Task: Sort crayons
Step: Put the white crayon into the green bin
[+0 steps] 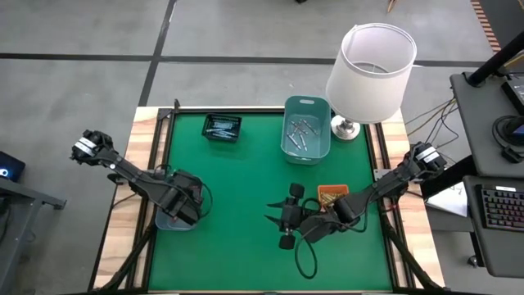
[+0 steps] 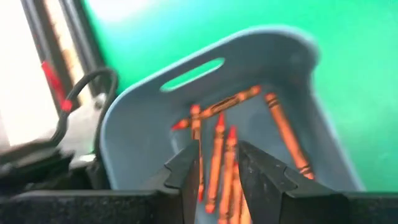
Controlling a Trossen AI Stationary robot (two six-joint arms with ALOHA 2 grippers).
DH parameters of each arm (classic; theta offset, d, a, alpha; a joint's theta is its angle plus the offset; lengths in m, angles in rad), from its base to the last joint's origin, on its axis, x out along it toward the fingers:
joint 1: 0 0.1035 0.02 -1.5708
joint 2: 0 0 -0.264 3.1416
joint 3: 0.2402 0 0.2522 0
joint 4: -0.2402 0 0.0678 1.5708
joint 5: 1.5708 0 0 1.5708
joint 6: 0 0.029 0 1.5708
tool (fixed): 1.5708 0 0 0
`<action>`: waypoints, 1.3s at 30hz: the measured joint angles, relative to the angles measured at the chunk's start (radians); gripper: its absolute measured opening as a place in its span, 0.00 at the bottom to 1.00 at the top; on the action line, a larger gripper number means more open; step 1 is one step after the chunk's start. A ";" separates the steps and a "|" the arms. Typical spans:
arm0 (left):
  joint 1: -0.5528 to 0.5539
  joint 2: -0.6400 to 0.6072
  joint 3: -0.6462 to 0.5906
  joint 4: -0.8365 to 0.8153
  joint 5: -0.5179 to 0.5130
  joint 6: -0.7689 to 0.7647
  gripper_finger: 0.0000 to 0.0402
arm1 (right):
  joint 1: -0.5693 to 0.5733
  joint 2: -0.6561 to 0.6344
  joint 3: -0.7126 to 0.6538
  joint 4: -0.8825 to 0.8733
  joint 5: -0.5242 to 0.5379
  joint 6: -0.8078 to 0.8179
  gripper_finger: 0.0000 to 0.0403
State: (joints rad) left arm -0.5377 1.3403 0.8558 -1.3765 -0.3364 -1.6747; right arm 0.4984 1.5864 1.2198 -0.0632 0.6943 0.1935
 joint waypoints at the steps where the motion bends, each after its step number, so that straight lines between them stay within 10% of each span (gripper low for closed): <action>1: 0.000 0.000 0.000 0.010 -0.017 0.011 0.23 | 0.000 0.000 0.010 -0.027 -0.020 0.018 0.35; 18: -0.006 0.000 0.058 0.145 -0.316 0.217 0.23 | -0.002 0.002 0.130 -0.671 -0.502 0.447 0.33; 30: -0.100 0.000 0.233 0.186 -0.741 0.444 0.23 | -0.002 0.168 0.208 -0.991 -0.601 0.381 0.33; 39: -0.127 0.000 0.229 0.208 -0.734 0.463 0.23 | -0.002 0.359 0.357 -1.199 -0.602 0.268 0.38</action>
State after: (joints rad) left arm -0.6644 1.3399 1.0853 -1.1684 -1.0708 -1.2112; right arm 0.4961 1.9457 1.5767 -1.2618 0.0920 0.4615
